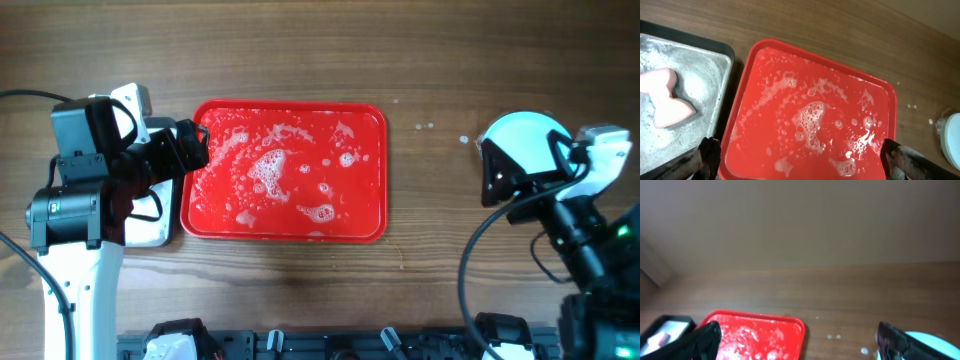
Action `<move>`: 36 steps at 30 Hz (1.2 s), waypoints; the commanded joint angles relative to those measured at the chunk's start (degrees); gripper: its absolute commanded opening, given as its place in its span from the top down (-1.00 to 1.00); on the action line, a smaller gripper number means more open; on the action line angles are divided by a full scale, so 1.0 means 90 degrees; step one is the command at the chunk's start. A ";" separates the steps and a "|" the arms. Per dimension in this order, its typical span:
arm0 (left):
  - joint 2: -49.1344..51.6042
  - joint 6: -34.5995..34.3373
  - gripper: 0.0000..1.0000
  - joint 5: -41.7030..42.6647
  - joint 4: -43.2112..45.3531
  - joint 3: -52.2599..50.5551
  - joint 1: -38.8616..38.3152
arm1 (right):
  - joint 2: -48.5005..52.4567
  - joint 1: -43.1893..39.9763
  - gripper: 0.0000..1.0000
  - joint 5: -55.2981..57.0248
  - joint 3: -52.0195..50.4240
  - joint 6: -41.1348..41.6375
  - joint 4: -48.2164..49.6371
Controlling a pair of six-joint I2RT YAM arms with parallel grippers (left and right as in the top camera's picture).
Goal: Clean dirty plates on tray and stack at the side
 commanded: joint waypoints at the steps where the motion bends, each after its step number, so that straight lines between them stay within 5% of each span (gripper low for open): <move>1: 0.0029 0.0129 -1.00 0.0102 -0.0005 0.0095 -0.0022 | -0.0619 0.0304 -0.99 0.0325 -0.1328 -0.0151 0.1282; 17: 0.0029 0.0129 -1.00 0.0102 -0.0005 0.0095 -0.0022 | -0.3711 0.0505 -1.00 0.0267 -0.5634 0.0041 0.3762; 36: 0.0029 0.0129 -1.00 0.0102 -0.0005 0.0095 -0.0022 | -0.3988 0.0731 -0.99 0.1698 -0.6280 0.0665 0.3747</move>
